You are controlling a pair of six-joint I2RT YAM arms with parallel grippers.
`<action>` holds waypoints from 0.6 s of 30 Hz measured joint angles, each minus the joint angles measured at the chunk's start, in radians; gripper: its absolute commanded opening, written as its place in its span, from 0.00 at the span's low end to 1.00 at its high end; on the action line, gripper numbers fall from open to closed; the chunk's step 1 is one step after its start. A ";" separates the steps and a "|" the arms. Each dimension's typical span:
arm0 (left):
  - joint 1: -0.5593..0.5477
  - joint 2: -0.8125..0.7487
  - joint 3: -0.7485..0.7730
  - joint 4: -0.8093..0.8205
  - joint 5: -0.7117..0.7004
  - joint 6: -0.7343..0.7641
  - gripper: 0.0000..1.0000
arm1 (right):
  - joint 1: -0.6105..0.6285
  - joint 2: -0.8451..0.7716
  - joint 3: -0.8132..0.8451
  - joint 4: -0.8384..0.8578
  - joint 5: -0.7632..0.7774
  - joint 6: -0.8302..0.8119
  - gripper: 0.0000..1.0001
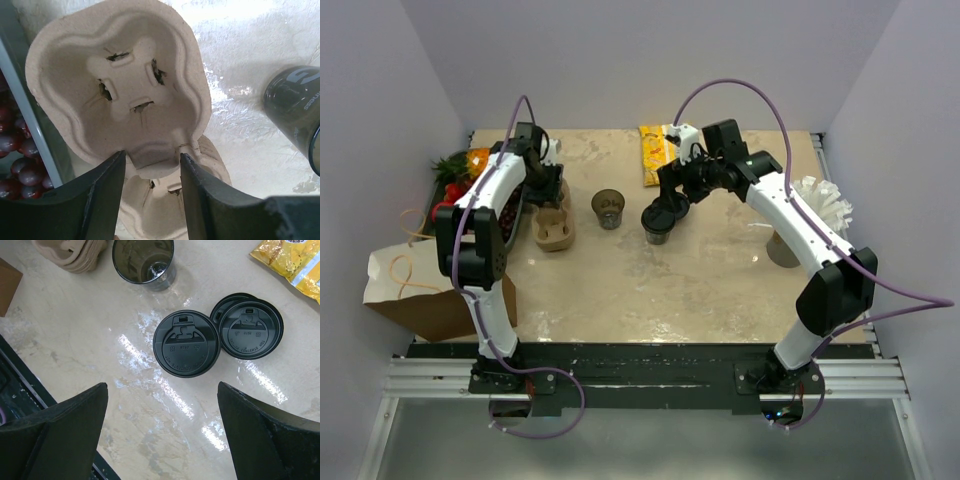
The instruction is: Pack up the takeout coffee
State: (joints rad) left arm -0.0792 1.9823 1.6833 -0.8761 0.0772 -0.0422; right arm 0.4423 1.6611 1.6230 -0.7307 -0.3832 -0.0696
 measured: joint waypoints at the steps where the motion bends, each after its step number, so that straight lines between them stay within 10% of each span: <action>1: 0.000 0.000 0.004 0.000 0.000 0.000 0.51 | 0.000 0.000 -0.003 0.001 0.000 -0.001 0.94; 18: 0.000 0.006 0.009 0.000 0.000 0.000 0.50 | 0.000 0.000 -0.028 0.002 0.004 -0.001 0.95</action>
State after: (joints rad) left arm -0.0792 1.9884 1.6924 -0.8764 0.0772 -0.0418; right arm 0.4423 1.6611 1.5948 -0.7284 -0.3790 -0.0708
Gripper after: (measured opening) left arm 0.498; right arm 0.952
